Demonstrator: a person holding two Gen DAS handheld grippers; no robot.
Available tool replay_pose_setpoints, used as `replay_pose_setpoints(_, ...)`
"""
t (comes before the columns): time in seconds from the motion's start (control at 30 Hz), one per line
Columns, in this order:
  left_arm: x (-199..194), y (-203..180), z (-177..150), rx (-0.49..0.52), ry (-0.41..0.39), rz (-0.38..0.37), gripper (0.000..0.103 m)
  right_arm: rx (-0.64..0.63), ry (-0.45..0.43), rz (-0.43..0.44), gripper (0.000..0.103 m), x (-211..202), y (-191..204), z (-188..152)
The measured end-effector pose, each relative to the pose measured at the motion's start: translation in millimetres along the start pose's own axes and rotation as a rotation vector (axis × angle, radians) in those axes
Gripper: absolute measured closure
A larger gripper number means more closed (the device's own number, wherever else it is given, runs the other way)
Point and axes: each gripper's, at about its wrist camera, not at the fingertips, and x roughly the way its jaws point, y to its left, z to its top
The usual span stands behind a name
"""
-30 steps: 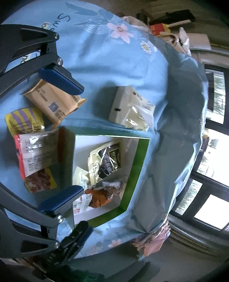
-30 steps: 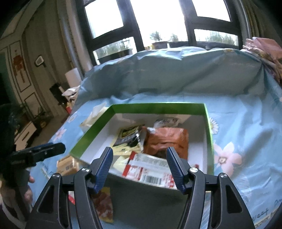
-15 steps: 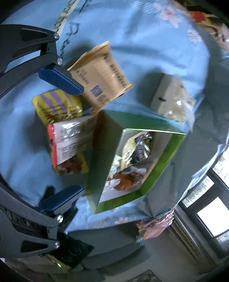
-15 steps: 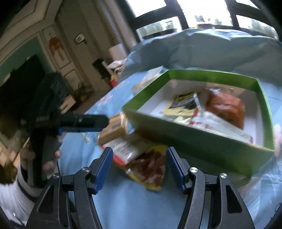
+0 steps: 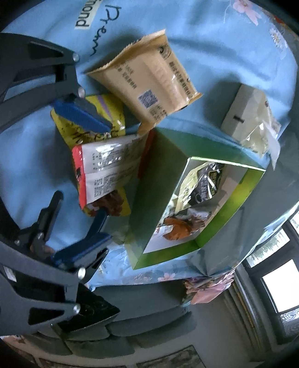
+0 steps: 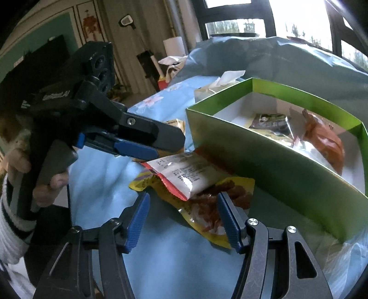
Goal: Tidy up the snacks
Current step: 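Grasp the white packet with red edges with the right gripper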
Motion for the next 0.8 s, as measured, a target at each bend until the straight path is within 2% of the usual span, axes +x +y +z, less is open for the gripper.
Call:
replay_pose_setpoints(0.13, 3.2, -0.1, -0.3, 0.002, 0.02, 0.004, 0.024, -0.035, 0.011, -0.034, 0.04, 6.2, 6.5, 3.0)
replay_pose_setpoints(0.2, 3.2, 1.8, 0.8, -0.007, 0.024, 0.003, 0.031, -0.058, 0.012, -0.041, 0.043, 9.9, 10.6, 6.1)
replay_pose_setpoints(0.33, 2.3, 6.6, 2.3, -0.022, 0.026, 0.004, 0.036, -0.092, 0.018, -0.071, 0.051, 21.3, 12.3, 14.1)
replay_pose_setpoints(0.4, 1.3, 9.0, 2.4, -0.035, 0.02, 0.013, 0.045, -0.087, 0.022, -0.085, 0.057, 25.5, 8.1, 15.8)
replay_pose_setpoints(0.53, -0.7, 14.4, 2.5, -0.054, 0.018, 0.011, 0.057, -0.087, 0.014, -0.095, 0.061, 24.3, 3.8, 16.6)
replay_pose_setpoints(0.6, -1.1, 15.9, 2.7, -0.06, 0.017, 0.02, 0.067, -0.103, 0.01, -0.116, 0.067, 24.2, 4.0, 16.6)
replay_pose_setpoints(0.67, -1.9, 21.3, 2.3, -0.082, 0.022, -0.01, 0.068, -0.087, -0.013, -0.111, 0.072, 20.3, 2.6, 17.3)
replay_pose_setpoints(0.8, -4.3, 26.0, 2.8, -0.108, 0.021, -0.039, 0.072, -0.098, -0.025, -0.116, 0.075, 20.3, 5.3, 16.4)
